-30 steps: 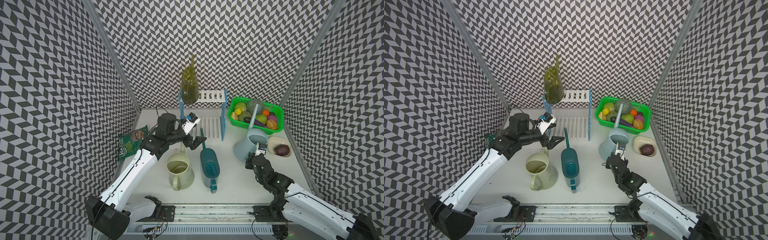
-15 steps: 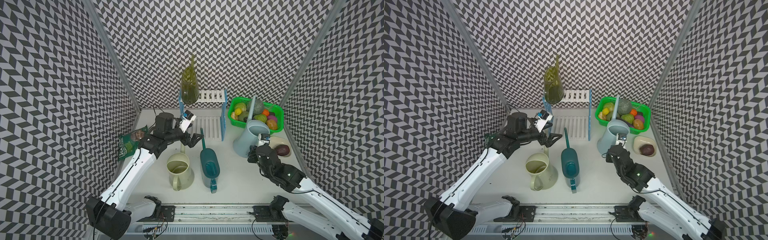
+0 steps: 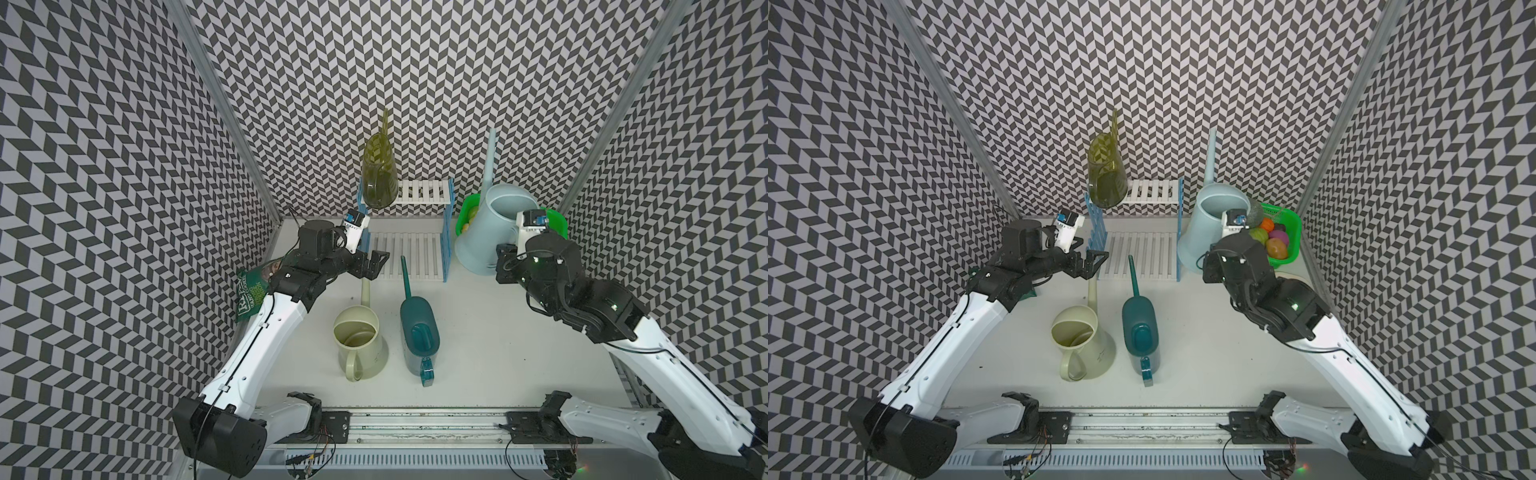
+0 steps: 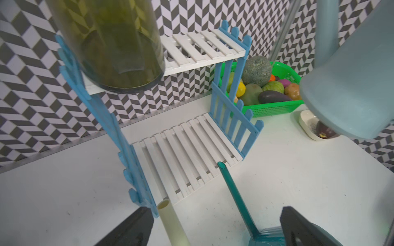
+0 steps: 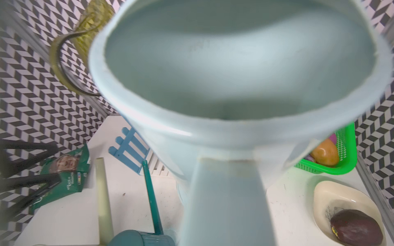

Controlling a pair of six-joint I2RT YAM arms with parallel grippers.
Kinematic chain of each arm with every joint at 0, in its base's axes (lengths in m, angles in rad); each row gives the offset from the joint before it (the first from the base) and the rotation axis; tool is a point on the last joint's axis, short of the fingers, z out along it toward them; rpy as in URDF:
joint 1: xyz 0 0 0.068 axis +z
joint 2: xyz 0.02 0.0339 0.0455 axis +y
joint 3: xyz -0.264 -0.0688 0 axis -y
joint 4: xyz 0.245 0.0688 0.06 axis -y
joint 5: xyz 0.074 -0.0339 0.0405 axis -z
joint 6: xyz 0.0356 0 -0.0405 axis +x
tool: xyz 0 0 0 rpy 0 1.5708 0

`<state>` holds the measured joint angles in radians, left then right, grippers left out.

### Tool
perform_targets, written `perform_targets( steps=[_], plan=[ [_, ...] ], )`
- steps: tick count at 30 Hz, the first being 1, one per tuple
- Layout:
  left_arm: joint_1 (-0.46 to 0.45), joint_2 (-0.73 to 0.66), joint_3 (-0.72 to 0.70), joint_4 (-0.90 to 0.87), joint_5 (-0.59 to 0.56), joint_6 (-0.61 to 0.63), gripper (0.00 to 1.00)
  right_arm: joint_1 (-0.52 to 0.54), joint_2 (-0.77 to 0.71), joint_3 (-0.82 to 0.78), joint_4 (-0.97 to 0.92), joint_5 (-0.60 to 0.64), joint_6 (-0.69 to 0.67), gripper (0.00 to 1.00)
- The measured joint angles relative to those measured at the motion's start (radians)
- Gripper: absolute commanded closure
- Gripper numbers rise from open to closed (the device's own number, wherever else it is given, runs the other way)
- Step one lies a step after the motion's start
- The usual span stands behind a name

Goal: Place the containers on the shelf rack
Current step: 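Place the container on the shelf.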

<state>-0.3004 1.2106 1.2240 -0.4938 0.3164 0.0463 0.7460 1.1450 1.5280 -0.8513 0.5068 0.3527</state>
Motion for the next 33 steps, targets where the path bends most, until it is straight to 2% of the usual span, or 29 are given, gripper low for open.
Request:
perform_targets(
  steps=[7,10,18,22,26,33],
  plan=[
    [0.004,0.042,0.004,0.023,-0.117,-0.016,0.00,0.017,0.206,0.281,-0.031,-0.006,-0.048,1.00],
    [0.014,0.060,0.004,0.034,-0.146,-0.015,0.03,0.019,0.302,0.385,-0.040,-0.009,-0.063,1.00],
    [0.065,0.122,0.015,0.069,-0.179,-0.007,0.22,0.020,0.549,0.644,-0.053,-0.005,-0.101,1.00],
    [0.095,0.156,0.022,0.089,-0.183,0.004,0.36,0.019,0.654,0.760,-0.056,0.002,-0.118,1.00],
    [0.119,0.204,0.053,0.101,-0.183,0.013,0.45,0.010,0.724,0.830,-0.056,0.002,-0.126,1.00],
    [0.131,0.267,0.067,0.133,-0.175,0.026,0.51,-0.023,0.766,0.845,-0.044,-0.014,-0.127,1.00]
  ],
)
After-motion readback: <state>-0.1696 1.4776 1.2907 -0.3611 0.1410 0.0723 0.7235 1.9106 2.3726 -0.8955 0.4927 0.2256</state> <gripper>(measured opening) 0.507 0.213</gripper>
